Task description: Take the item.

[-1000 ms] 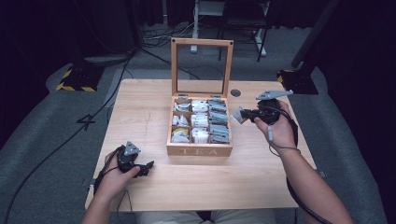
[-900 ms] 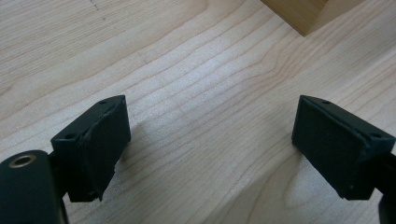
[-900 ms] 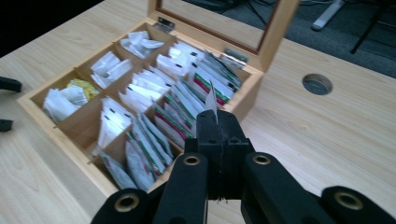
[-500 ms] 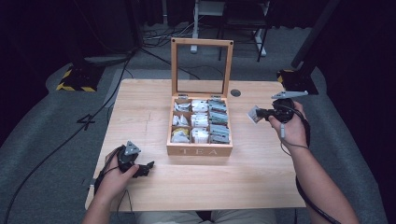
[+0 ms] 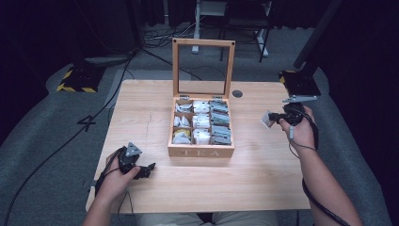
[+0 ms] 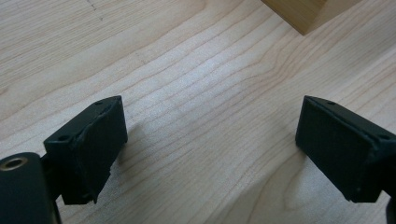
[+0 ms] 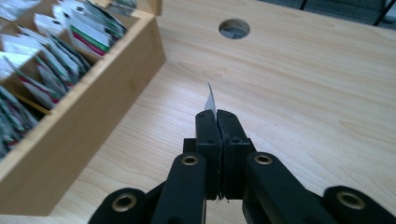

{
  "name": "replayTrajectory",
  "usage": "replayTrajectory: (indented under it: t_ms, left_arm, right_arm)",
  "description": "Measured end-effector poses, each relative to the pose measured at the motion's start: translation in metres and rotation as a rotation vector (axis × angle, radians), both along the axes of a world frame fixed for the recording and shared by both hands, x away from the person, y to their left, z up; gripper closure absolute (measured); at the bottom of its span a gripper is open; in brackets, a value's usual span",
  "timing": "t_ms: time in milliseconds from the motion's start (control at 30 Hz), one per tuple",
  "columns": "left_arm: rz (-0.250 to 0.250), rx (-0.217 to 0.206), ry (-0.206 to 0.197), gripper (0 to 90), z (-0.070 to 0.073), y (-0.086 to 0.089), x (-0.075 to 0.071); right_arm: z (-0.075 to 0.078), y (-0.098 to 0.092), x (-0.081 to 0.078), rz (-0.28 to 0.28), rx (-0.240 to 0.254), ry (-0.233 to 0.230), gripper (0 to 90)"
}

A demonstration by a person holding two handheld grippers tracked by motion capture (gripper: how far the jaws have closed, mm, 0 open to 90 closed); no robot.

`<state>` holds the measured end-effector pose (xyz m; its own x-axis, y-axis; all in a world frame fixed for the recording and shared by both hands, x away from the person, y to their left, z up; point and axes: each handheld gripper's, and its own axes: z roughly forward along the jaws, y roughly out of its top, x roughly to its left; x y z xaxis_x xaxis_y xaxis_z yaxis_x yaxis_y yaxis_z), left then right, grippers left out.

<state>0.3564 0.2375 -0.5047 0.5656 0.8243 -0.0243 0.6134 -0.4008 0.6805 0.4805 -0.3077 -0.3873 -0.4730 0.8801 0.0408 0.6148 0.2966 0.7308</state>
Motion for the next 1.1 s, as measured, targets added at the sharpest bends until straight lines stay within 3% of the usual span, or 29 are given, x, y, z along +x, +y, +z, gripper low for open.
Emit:
replayTrajectory:
  t_ms: [333, 533, 967, 1100]
  left_arm:
    - [0.0, 0.002, -0.001, 9.6, 0.0, 0.0, 0.0]
    - [0.001, 0.004, -0.002, 9.6, 0.0, 0.0, 0.0]
    - [0.0, 0.003, -0.003, 9.6, 0.0, 0.0, 0.0]
    - [0.0, 0.003, -0.003, 9.6, 0.0, 0.0, 0.0]
  right_arm:
    - [-0.032, -0.015, 0.008, -0.041, -0.003, 0.067, 90.0]
    - [-0.047, -0.018, 0.008, -0.058, 0.025, 0.113, 90.0]
    - [-0.061, -0.019, 0.008, -0.074, 0.044, 0.147, 90.0]
    - [-0.064, -0.021, 0.009, -0.082, 0.043, 0.152, 82.4]
